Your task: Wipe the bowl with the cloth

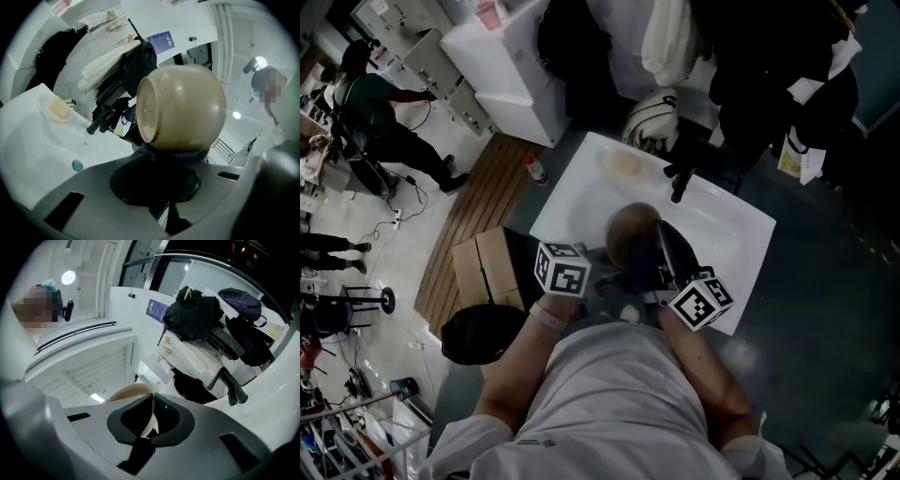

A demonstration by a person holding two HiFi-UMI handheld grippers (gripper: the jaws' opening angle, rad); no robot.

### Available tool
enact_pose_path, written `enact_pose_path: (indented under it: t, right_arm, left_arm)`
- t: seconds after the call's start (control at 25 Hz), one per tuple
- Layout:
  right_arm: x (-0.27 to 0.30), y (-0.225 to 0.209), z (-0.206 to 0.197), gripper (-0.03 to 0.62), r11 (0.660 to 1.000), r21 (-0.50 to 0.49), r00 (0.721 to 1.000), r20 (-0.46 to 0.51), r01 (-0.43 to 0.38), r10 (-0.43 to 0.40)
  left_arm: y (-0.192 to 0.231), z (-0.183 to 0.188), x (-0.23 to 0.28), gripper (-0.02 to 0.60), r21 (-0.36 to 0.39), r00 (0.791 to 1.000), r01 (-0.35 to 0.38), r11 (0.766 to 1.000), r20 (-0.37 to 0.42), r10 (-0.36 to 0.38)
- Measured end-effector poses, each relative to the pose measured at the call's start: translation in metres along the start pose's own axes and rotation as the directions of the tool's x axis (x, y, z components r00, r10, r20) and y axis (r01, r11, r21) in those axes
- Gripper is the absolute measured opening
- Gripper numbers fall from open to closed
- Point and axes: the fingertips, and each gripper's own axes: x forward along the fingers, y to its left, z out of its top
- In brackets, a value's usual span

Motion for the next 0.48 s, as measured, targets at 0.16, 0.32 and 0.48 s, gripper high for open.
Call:
enact_pose_path:
  t: [0.16,0.32,0.48]
  right_arm:
    - [-0.005,-0.011,0.009,0.031,0.999,0.033,0.999,0.024,0.026,-0.026]
    - [-0.008,-0.01,0.009,0.031,0.998,0.059,1.0,0.024,0.018,-0.019]
    - [-0.013,-0.016,0.007,0.031,0.994,0.104,1.0,0.022,0.02,-0.022]
  left_arm:
    - [0.006,0.011,-0.013,0.046,-0.016,0.999,-0.011,1.0,0.048,0.012]
    - [0.016,0.02,-0.028,0.046,-0.02,0.995,-0.049,0.999,0.088,0.05]
    - [0.021,0.039,-0.049,0.046,-0.051,0.982,-0.038,0.998,0.182,0.047]
